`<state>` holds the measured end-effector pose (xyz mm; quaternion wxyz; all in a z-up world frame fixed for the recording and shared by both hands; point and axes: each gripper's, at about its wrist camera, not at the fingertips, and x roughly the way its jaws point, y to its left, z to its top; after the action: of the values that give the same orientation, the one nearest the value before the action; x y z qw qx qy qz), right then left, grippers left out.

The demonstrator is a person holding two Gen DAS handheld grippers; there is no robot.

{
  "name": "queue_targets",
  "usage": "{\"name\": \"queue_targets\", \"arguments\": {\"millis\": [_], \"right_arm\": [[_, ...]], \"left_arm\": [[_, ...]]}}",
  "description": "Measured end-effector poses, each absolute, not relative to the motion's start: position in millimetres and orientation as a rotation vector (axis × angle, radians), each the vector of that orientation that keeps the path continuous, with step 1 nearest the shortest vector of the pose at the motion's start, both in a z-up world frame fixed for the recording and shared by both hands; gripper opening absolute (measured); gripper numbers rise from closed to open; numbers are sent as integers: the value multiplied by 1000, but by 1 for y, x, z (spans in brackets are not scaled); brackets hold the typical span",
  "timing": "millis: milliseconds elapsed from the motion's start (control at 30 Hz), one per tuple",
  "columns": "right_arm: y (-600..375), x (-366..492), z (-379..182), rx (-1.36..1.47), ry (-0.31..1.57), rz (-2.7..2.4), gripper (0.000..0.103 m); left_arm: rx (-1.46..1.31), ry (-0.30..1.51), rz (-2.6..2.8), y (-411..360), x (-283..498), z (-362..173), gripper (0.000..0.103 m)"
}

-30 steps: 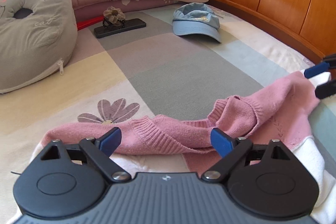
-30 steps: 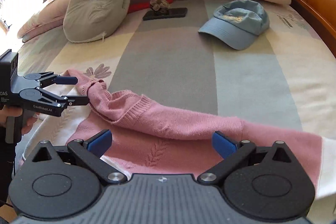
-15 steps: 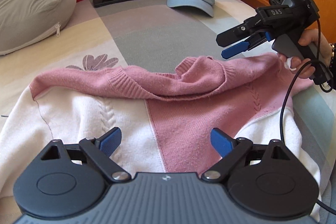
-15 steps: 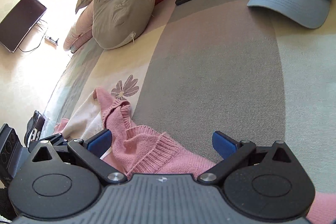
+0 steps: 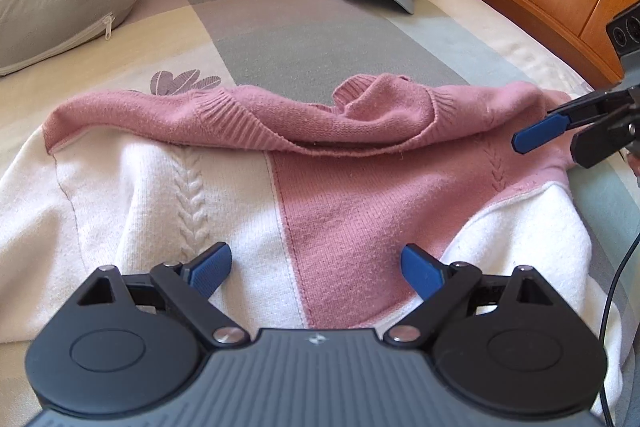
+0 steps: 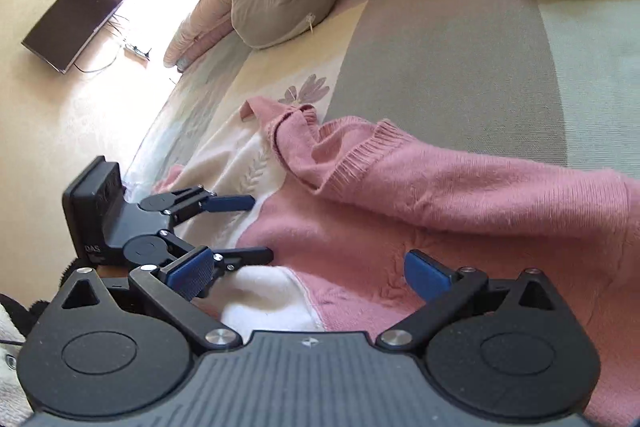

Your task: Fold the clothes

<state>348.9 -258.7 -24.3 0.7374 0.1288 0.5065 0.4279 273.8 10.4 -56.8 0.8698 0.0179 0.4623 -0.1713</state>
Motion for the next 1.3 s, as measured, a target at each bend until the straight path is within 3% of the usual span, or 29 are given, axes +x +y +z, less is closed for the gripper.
{"name": "queue_targets", "arguments": {"millis": [300,467,1300], "right_arm": [[-269,374,-18,289,1004,829,103],[-273,371,-42,329,1055,768,103],[-306,127,43,218,854,513,103]], "left_arm": [[40,956,-348,8,273,-49,93],[23,1007,-347,6,272,-52,93],[58,791,-491,-24,147,33,93]]}}
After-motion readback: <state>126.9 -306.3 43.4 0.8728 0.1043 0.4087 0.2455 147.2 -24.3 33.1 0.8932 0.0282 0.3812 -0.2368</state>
